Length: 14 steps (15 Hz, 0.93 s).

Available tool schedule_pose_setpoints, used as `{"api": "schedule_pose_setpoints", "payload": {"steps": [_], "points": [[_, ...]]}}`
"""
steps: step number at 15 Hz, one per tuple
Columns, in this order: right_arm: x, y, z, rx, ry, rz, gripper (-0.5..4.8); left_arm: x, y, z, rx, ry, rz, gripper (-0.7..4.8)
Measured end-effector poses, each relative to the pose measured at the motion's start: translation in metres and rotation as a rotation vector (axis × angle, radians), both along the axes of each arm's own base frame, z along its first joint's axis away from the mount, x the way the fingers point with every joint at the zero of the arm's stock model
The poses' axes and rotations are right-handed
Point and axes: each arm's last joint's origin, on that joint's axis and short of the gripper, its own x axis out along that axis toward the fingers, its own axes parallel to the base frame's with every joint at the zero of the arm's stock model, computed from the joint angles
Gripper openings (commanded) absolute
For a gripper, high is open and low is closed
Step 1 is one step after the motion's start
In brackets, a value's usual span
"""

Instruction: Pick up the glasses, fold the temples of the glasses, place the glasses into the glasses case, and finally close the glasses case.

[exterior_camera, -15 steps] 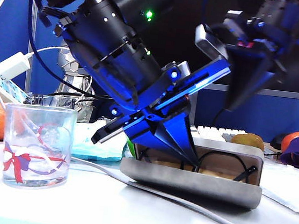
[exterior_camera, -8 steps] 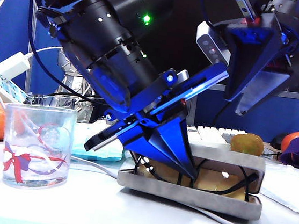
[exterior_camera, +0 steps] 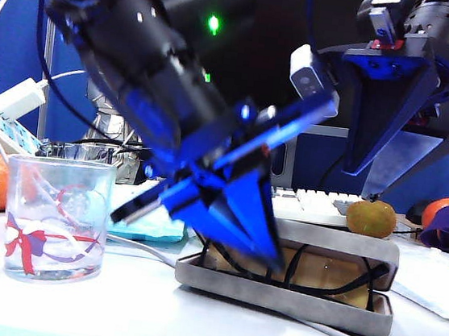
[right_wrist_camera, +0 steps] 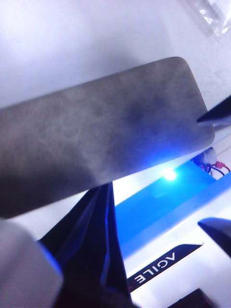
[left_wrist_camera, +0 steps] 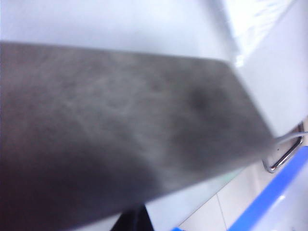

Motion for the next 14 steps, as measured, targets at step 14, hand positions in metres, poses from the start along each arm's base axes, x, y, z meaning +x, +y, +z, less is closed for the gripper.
{"api": "schedule_pose_setpoints", "payload": {"steps": [14], "points": [[-0.007,0.046,-0.005,-0.03,-0.232,0.202,3.88,0.0,0.006,-0.002,0.105,-0.053,0.051,-0.03]]}}
